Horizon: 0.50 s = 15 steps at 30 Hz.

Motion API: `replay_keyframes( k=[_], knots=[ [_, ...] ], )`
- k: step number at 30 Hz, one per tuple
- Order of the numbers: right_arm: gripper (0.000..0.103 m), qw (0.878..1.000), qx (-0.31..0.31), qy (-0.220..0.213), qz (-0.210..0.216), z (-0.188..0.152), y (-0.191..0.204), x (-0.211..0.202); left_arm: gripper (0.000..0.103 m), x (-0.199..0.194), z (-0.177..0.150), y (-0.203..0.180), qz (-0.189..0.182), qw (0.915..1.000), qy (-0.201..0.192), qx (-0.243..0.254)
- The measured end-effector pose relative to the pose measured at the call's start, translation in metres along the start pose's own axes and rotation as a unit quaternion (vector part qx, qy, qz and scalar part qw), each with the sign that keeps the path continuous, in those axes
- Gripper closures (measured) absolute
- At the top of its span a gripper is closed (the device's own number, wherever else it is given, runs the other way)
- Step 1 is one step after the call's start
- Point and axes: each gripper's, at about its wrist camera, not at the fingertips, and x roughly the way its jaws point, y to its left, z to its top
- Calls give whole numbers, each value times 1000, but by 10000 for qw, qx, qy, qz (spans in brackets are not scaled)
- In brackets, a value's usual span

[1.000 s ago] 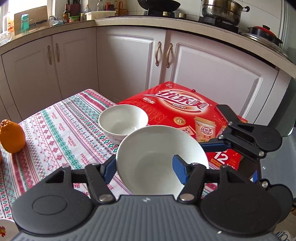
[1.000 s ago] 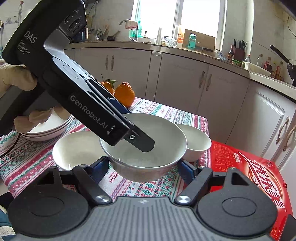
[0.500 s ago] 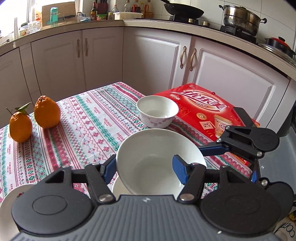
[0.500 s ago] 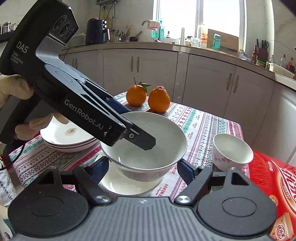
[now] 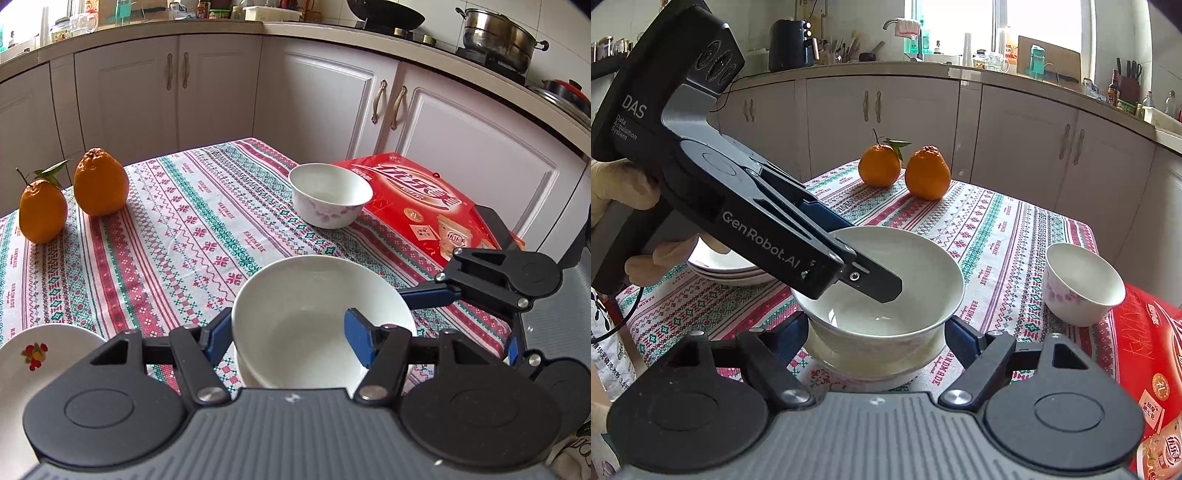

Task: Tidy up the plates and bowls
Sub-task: 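Lower the held bowl into the other white bowl with the left tool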

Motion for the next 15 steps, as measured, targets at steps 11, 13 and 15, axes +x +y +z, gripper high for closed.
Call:
replay_keyframes(
  k=[11,13,15],
  knots=[
    [19,9999,51,92,74,-3,-3,5,40,5,-5,0,14,10000,58,-4],
    [18,9999,22,91,57,-3,-2,6,40,6,-5,0,24,10000,65,7],
    [18,9999,20,86,55,-3,-2,6,40,8,-5,-1,42,10000,81,8]
  ],
)
